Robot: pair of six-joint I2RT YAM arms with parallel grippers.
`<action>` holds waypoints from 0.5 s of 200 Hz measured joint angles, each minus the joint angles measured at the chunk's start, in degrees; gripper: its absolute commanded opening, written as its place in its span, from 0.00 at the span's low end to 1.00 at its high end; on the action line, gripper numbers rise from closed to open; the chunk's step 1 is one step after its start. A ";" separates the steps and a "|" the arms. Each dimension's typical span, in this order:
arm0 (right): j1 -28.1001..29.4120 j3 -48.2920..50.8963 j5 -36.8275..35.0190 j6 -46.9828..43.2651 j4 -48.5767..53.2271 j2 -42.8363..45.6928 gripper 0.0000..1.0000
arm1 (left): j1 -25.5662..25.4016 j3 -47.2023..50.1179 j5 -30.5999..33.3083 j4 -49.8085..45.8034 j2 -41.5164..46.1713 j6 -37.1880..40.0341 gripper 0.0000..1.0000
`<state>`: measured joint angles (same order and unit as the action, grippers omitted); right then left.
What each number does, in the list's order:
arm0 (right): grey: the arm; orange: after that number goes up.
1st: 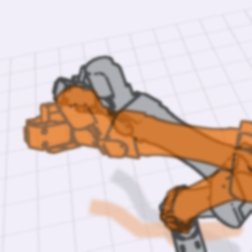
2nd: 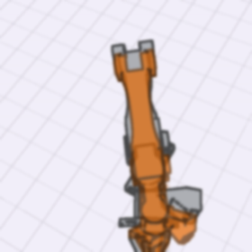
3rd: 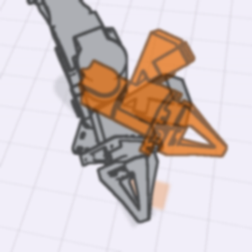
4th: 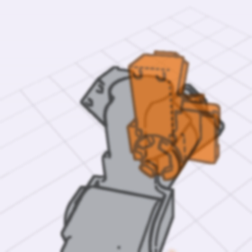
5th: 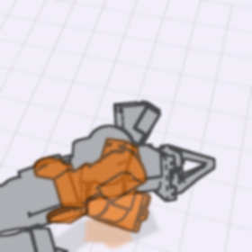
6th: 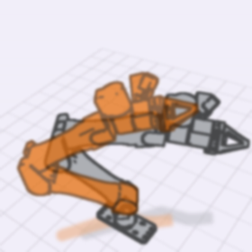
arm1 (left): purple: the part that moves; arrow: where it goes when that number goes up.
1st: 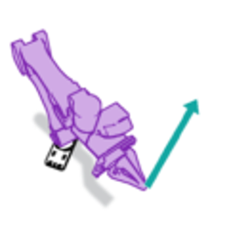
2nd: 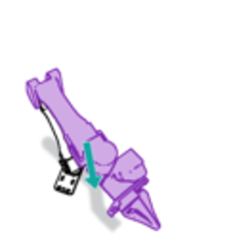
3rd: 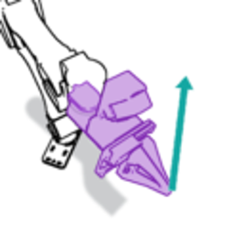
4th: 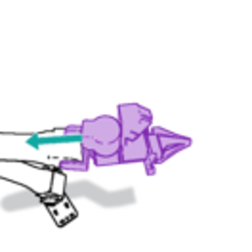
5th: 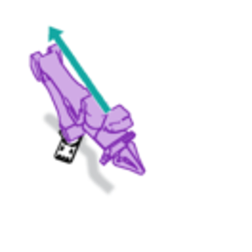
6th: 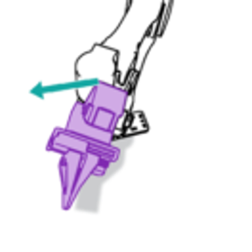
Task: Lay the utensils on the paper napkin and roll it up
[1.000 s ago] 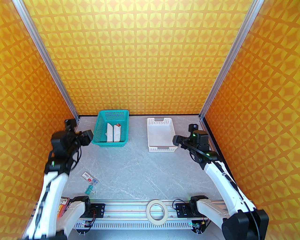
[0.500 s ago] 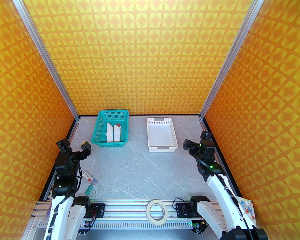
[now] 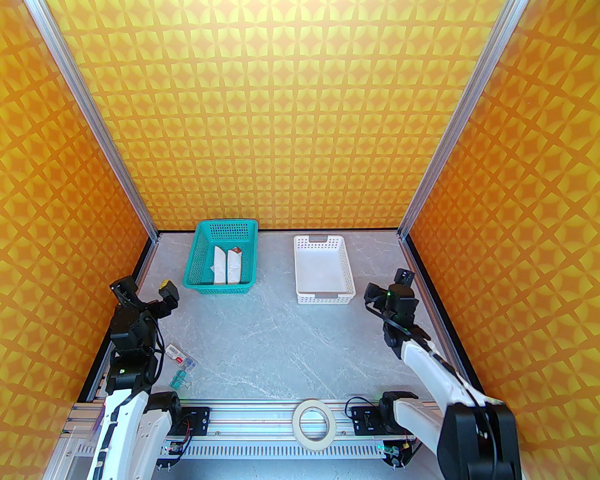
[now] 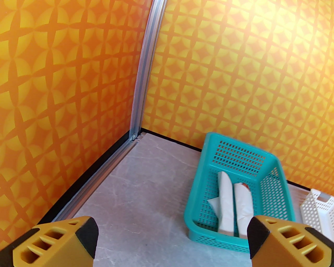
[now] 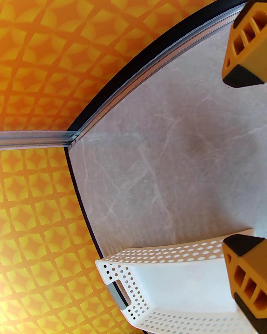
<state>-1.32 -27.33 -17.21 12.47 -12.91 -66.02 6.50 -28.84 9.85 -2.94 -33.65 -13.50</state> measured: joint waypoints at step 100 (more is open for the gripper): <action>-0.22 6.47 6.73 -3.78 -23.19 -12.07 0.99 | 0.00 2.10 1.42 5.70 -9.05 1.16 0.99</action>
<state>-1.54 -20.86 -10.48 8.69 -36.10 -78.08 6.50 -26.74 11.27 2.76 -42.70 -12.34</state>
